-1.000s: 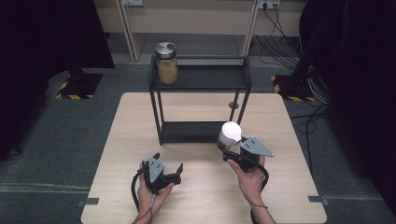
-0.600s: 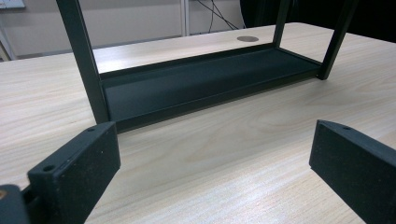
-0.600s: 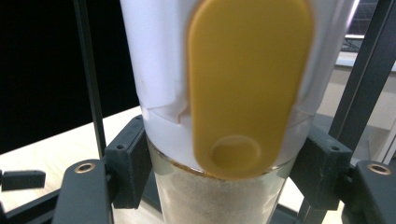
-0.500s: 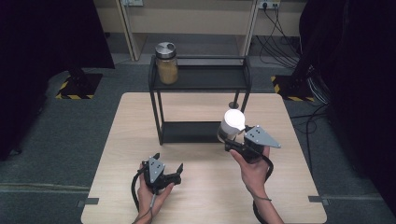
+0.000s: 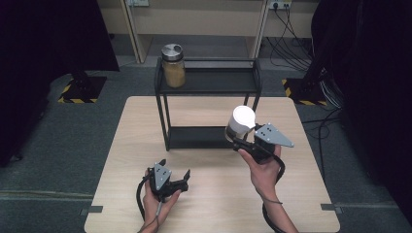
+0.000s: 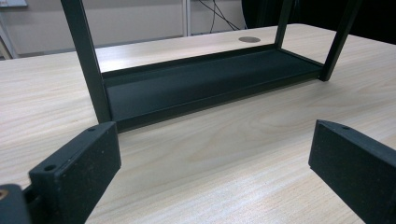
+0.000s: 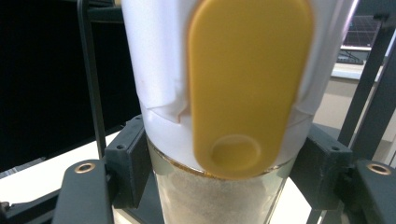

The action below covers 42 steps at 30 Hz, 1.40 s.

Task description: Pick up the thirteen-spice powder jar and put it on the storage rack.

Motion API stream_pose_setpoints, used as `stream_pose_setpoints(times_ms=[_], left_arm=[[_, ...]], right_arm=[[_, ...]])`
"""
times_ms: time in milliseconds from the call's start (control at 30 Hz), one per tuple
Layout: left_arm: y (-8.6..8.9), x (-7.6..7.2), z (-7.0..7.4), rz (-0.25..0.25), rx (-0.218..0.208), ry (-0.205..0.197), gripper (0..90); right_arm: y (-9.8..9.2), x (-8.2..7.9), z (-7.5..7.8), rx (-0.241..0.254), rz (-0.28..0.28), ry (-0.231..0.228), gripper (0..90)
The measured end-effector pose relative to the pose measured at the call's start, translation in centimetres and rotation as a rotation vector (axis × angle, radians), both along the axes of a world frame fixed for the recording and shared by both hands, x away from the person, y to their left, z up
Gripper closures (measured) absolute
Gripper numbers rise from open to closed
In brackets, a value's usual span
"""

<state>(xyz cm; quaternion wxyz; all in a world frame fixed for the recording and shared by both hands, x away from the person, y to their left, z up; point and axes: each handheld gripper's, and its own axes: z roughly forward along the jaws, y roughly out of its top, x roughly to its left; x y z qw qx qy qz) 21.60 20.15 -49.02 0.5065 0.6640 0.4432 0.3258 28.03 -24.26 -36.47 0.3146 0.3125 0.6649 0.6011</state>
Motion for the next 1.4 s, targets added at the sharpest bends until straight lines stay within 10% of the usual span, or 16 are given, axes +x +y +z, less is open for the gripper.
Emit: stream_pose_setpoints(times_ms=[1400], left_arm=[[0.0,0.0,0.1,-0.007,0.01,0.002,1.6]], right_arm=[[1.2,0.6,7.1,-0.033,0.011,-0.038,30.6]])
